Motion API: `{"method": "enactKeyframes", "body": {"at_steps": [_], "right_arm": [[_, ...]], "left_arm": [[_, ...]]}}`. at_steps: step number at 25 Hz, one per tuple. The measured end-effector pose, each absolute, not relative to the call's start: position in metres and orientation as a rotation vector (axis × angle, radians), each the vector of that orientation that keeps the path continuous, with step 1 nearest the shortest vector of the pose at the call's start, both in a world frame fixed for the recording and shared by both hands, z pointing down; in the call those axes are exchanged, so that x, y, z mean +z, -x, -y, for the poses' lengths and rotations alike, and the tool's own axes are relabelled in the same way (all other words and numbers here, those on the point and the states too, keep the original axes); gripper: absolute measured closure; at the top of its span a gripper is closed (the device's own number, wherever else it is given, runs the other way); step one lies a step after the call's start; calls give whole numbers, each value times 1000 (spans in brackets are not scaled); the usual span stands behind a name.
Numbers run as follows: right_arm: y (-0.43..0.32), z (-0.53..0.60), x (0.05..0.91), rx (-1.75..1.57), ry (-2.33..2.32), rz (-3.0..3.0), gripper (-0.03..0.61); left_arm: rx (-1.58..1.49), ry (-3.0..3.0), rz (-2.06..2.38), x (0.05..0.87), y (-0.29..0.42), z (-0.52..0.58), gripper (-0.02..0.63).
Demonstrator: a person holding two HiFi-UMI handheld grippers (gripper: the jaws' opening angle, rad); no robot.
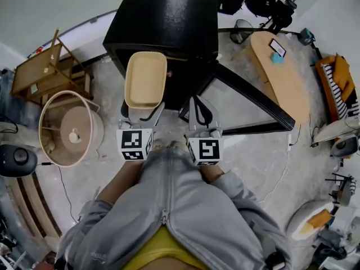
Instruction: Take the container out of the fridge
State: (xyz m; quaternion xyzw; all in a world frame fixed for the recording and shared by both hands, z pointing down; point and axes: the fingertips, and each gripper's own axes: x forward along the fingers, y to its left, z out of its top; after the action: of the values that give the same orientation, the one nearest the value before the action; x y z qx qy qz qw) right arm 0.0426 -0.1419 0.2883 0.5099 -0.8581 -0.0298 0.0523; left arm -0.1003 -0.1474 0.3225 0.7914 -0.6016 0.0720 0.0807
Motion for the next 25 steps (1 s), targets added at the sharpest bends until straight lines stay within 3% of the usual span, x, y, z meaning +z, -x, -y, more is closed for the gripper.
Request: {"method": "enactKeyframes", "body": {"at_steps": [25], "right_arm": [[-39,134,291,-46,-1485,2629,580]], "left_arm": [[210,-2375,1762,319,95,138,118]]}}
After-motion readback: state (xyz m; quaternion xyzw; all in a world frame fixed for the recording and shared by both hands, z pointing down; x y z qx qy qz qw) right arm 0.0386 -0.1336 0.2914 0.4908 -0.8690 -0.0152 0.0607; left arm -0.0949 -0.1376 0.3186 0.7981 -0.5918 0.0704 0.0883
